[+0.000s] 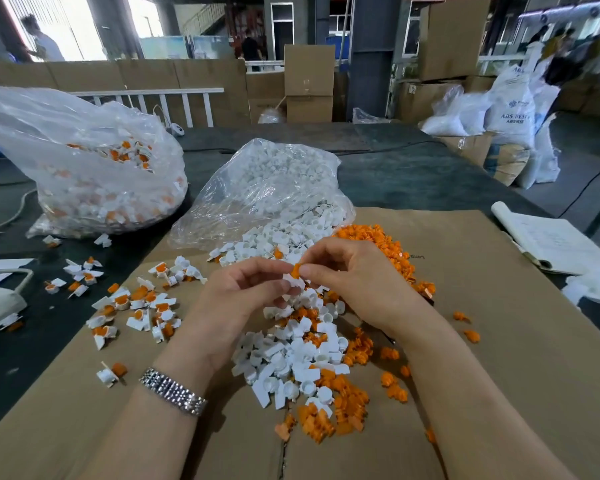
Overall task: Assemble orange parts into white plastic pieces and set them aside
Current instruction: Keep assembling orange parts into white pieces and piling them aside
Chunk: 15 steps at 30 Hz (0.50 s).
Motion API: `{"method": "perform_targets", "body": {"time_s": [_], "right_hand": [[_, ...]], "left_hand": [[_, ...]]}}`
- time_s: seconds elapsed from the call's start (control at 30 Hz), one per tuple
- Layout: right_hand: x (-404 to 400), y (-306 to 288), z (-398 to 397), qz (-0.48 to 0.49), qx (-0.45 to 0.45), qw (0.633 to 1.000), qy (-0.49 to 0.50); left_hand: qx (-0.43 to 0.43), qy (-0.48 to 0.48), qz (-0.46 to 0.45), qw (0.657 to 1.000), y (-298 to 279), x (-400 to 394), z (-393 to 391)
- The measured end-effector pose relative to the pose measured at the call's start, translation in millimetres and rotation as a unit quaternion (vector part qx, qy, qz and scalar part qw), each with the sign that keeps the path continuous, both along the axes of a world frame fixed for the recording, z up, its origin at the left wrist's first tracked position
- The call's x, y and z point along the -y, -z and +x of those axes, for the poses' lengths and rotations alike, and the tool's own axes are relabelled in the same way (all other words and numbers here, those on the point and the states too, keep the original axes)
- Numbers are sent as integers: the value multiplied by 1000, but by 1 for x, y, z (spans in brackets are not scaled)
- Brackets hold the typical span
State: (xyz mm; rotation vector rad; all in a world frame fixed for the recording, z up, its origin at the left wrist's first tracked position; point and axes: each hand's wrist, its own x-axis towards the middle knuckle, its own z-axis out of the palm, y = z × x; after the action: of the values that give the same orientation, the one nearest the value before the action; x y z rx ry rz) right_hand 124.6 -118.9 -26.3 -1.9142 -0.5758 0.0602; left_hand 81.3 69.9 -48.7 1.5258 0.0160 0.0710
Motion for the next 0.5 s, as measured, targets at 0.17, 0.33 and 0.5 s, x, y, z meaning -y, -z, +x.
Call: {"method": "perform_targets", "body": {"time_s": [0.17,0.33,0.5], "right_hand": [[-1,0,-1,8,2,1000,3],[-6,2,-1,5,16,1000,20],[3,-3,0,6,-11,1000,-26]], "left_hand": [[2,14,-97,995,1,0,2],[22,7,-95,995,1,1,3],[10,23,-150,988,1,0,4]]}}
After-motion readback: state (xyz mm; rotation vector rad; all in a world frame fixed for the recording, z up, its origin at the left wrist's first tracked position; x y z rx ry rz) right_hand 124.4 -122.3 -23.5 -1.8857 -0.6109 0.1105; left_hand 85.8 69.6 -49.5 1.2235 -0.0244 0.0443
